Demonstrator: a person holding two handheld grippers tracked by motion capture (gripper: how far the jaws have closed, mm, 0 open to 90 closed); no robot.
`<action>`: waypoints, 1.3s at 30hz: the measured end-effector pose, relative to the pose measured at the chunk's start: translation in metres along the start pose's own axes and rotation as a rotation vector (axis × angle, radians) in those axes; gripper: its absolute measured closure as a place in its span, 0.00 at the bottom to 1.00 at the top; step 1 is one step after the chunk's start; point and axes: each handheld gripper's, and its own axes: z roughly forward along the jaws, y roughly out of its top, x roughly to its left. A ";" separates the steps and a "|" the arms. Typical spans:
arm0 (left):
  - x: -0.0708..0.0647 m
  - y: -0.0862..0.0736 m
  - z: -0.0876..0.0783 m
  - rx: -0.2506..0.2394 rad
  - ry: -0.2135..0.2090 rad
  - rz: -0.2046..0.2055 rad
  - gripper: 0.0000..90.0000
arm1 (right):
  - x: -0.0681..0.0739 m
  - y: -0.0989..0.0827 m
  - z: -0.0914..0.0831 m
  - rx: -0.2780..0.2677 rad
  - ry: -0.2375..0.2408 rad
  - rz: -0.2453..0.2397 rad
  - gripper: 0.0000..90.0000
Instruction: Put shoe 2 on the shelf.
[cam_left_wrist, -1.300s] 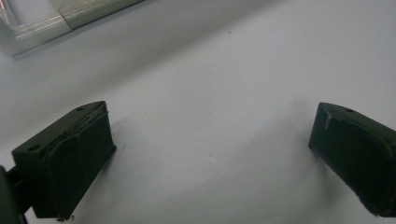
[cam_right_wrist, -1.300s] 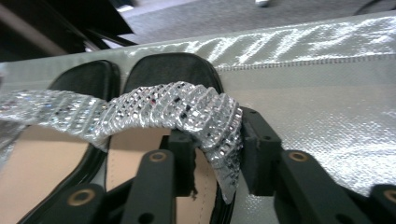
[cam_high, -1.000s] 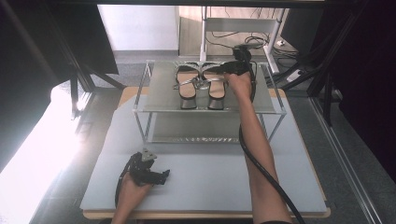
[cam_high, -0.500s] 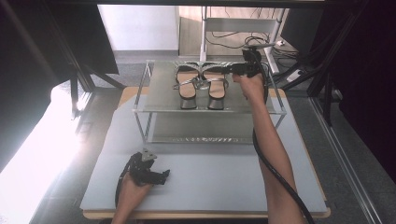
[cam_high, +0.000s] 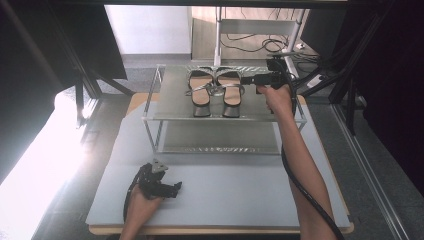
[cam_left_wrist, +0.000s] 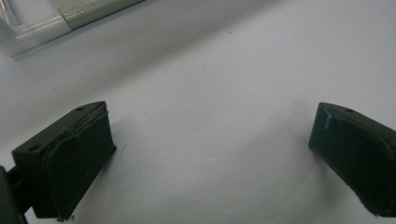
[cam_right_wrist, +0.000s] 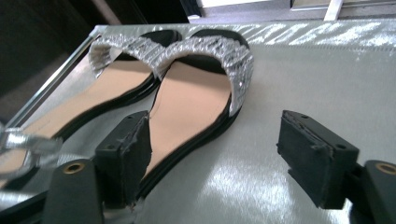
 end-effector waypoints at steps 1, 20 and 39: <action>0.000 0.000 0.000 0.000 0.000 0.000 0.00 | 0.001 -0.002 -0.001 0.003 0.001 -0.005 0.23; 0.000 0.000 0.000 0.001 0.001 0.000 0.00 | 0.005 -0.026 -0.036 -0.030 0.009 -0.030 0.15; 0.000 0.000 0.000 0.000 0.002 -0.001 0.00 | 0.022 -0.080 -0.071 -0.031 0.089 -0.133 0.14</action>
